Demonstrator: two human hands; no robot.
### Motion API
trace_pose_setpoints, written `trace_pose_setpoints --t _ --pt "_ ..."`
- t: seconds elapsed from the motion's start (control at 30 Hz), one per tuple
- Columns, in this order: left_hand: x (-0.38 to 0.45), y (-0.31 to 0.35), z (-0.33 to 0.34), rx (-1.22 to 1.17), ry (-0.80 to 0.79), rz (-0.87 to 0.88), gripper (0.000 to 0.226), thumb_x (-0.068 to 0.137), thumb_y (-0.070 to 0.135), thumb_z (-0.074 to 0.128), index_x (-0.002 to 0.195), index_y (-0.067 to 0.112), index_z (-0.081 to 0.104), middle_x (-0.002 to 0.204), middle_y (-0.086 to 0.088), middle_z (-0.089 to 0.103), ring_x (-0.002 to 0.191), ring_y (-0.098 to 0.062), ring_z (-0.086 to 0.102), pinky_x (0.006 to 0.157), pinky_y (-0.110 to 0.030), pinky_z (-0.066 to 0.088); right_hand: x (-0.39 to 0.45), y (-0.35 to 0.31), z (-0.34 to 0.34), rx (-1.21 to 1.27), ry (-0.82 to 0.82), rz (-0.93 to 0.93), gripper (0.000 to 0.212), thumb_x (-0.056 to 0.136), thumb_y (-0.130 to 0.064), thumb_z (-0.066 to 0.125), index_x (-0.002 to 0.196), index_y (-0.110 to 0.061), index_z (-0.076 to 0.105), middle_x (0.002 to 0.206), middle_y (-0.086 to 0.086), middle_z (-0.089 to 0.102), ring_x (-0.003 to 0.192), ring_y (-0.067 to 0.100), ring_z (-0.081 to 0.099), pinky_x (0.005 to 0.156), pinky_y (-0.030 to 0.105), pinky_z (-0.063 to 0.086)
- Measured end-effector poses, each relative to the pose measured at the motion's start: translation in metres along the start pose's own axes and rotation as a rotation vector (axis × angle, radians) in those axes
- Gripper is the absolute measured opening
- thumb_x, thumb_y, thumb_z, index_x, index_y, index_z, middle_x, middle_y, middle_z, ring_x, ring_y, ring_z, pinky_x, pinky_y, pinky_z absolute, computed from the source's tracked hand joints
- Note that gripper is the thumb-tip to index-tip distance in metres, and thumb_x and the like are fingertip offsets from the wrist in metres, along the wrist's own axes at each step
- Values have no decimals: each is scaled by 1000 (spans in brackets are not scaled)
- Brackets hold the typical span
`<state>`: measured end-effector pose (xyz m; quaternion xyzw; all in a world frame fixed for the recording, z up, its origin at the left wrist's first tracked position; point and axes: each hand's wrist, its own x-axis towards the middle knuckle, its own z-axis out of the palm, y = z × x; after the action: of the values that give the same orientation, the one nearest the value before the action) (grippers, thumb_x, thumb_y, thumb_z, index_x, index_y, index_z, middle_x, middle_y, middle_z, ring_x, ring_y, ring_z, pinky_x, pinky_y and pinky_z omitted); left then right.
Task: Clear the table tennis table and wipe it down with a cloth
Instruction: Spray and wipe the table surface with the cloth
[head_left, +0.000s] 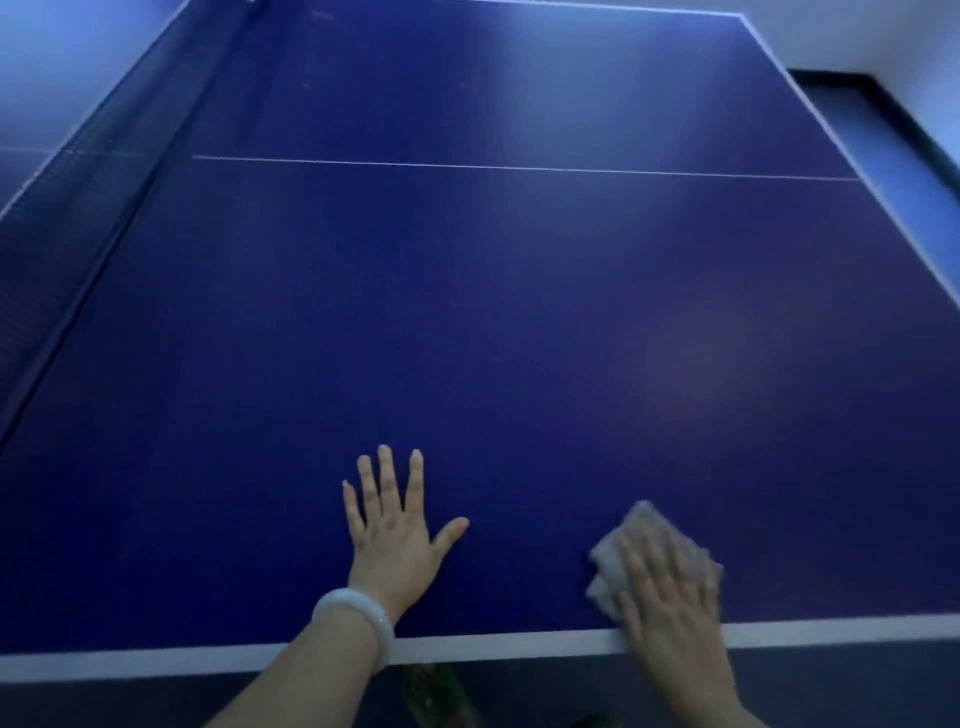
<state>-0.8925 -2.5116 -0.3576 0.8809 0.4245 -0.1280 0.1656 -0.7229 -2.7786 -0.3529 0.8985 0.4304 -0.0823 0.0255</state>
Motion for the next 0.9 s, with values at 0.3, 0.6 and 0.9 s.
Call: trace_pose_setpoints --t 0.3,0.6,0.9 --pt "7 1 -5 22 -75 -47 98 73 85 9 138 31 -40 149 -7 -44 139 -29 -38 112 -49 -23 0 -44 3 97 13 69 61 99 -43 23 156 -22 14 164 3 0 151 26 3 115 58 14" --pt "-7 122 2 43 74 280 82 94 60 38 155 19 3 162 -11 -10 148 -26 -14 120 -42 -5 -27 69 8 201 89 511 61 98 -45 13 155 -24 4 164 0 -5 151 20 -7 121 52 0" --pt "-41 282 46 181 -125 440 90 94 64 35 152 17 -15 158 -15 -24 146 -32 -21 119 -47 -8 -23 147 -9 759 368 1120 75 100 -39 43 156 -9 3 163 2 -14 149 27 2 113 45 31"
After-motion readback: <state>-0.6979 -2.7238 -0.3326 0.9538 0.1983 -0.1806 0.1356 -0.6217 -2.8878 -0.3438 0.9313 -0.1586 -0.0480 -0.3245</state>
